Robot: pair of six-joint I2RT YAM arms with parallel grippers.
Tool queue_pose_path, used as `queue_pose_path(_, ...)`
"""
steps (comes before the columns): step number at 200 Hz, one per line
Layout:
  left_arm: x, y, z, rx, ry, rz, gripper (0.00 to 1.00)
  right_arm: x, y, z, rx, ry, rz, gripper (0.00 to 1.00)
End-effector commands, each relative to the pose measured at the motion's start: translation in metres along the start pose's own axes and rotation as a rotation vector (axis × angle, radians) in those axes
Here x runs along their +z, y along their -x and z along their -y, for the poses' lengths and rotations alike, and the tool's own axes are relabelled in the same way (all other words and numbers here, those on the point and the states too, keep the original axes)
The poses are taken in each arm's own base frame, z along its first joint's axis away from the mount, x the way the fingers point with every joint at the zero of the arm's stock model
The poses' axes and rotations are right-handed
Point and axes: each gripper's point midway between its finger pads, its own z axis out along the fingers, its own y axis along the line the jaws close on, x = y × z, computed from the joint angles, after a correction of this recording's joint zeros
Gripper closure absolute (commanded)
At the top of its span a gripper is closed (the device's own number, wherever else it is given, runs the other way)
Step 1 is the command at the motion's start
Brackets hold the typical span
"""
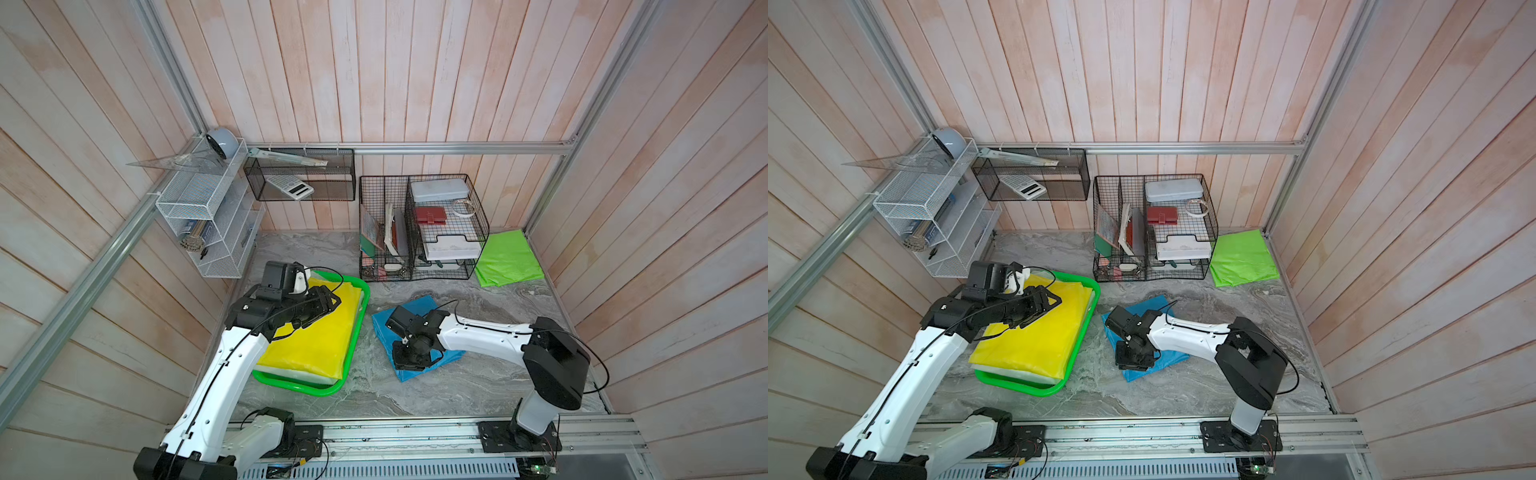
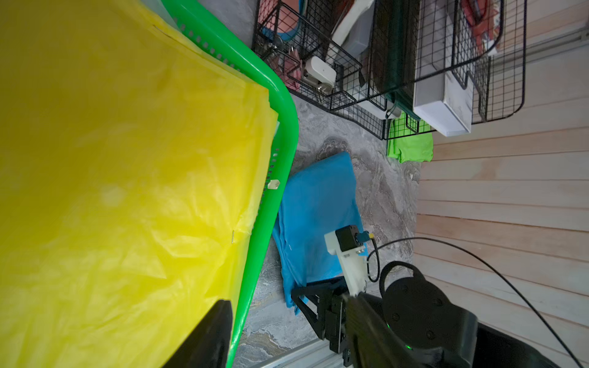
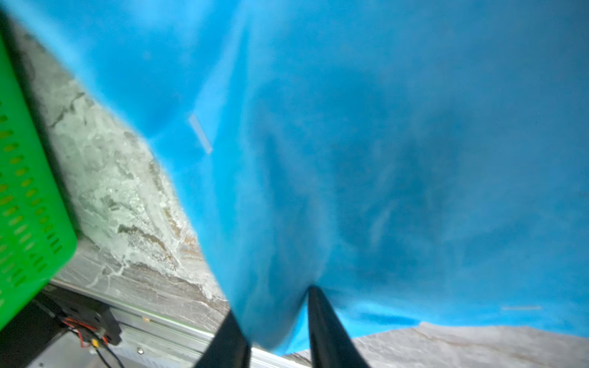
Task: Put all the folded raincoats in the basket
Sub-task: Move the raincoat to the center of the board, then pick up the raincoat from the center of the board.
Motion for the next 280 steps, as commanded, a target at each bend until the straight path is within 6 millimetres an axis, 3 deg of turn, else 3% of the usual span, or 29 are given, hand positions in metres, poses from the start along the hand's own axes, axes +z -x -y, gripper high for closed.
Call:
queue_pose_path(1,0.003,0.005,0.017,0.027,0.000,0.019,0.38,-0.029,0.008,0.002,-0.058,-0.019,0.052,0.55)
queue_pose_path(21,0.014,-0.001,0.034,0.061,0.002,0.005,0.38,-0.060,0.020,0.022,-0.041,-0.021,0.100,0.52)
queue_pose_path(51,0.043,-0.016,0.055,0.108,0.038,-0.029,0.38,-0.099,0.037,0.081,0.098,0.024,0.206,0.50)
queue_pose_path(79,0.079,-0.029,0.075,0.165,0.088,-0.053,0.38,-0.109,0.045,0.138,0.255,0.086,0.292,0.50)
queue_pose_path(107,0.123,-0.026,0.071,0.187,0.193,-0.073,0.42,-0.115,0.045,0.163,0.305,0.153,0.352,0.45)
queue_pose_path(131,0.164,-0.019,0.065,0.209,0.254,-0.083,0.49,-0.107,0.040,0.164,0.312,0.176,0.309,0.47)
queue_pose_path(158,0.209,-0.025,0.047,0.211,0.323,-0.149,0.66,-0.106,0.041,0.140,0.264,0.299,0.259,0.64)
queue_pose_path(172,0.221,-0.028,0.035,0.207,0.357,-0.160,0.68,-0.106,0.044,0.131,0.263,0.352,0.257,0.71)
queue_pose_path(209,0.232,-0.034,0.003,0.191,0.435,-0.171,0.69,-0.102,0.059,0.116,0.270,0.455,0.270,0.83)
queue_pose_path(238,0.235,-0.029,-0.015,0.181,0.485,-0.160,0.69,-0.075,0.062,0.113,0.296,0.470,0.192,0.86)
queue_pose_path(280,0.243,-0.035,-0.035,0.186,0.547,-0.186,0.69,-0.033,0.051,0.142,0.318,0.300,0.076,0.89)
